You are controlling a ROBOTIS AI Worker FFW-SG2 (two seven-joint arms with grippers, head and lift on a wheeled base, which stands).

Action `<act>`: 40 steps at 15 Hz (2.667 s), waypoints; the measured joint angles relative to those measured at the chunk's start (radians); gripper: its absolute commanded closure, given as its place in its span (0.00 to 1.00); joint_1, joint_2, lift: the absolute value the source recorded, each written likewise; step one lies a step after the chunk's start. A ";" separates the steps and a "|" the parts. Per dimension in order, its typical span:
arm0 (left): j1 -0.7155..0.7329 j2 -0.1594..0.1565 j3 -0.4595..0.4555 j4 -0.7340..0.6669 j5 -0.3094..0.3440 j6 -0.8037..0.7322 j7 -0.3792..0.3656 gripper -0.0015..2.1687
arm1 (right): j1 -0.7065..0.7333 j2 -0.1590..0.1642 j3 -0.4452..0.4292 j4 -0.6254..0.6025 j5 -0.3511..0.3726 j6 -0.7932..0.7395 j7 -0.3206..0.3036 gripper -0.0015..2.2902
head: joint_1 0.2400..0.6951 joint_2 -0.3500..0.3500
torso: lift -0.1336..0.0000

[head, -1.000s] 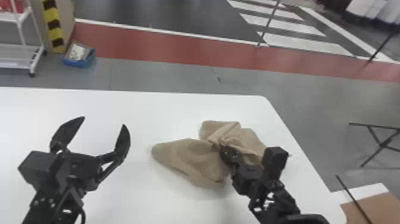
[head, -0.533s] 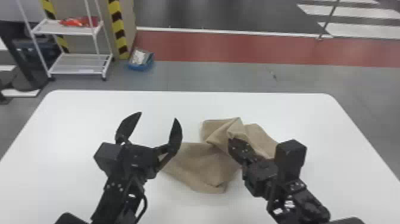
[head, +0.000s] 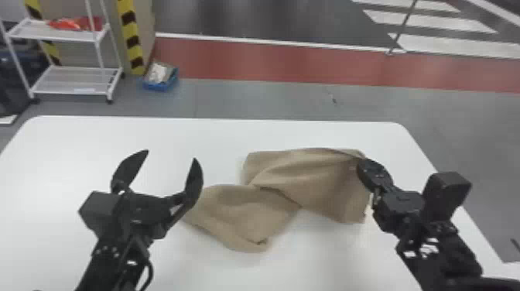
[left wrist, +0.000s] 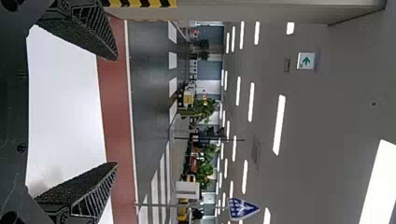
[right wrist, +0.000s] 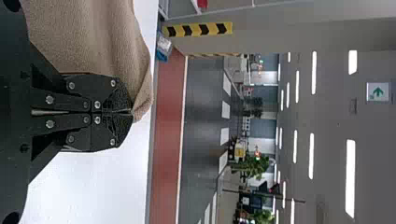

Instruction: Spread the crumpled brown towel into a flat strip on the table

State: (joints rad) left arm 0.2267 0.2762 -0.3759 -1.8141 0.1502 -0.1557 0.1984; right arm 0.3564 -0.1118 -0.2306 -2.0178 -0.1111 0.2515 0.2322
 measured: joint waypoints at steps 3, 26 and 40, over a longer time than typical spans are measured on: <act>0.032 0.011 0.016 -0.008 -0.001 0.004 -0.018 0.04 | -0.005 -0.024 -0.057 0.077 -0.049 -0.071 0.033 0.77 | 1.00 0.12 | 0.07; -0.067 -0.018 -0.041 0.132 -0.013 0.251 -0.261 0.74 | 0.042 -0.022 0.008 0.136 -0.027 -0.226 0.036 0.77 | 1.00 0.07 | 0.07; 0.055 0.021 0.151 -0.077 0.039 0.233 -0.241 0.85 | 0.053 -0.031 -0.153 0.010 -0.113 -0.229 0.038 0.77 | 1.00 0.09 | 0.07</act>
State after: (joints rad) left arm 0.2821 0.2972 -0.2248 -1.8912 0.1888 0.0774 -0.0424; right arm 0.4098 -0.1423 -0.3837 -2.0078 -0.2242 0.0226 0.2700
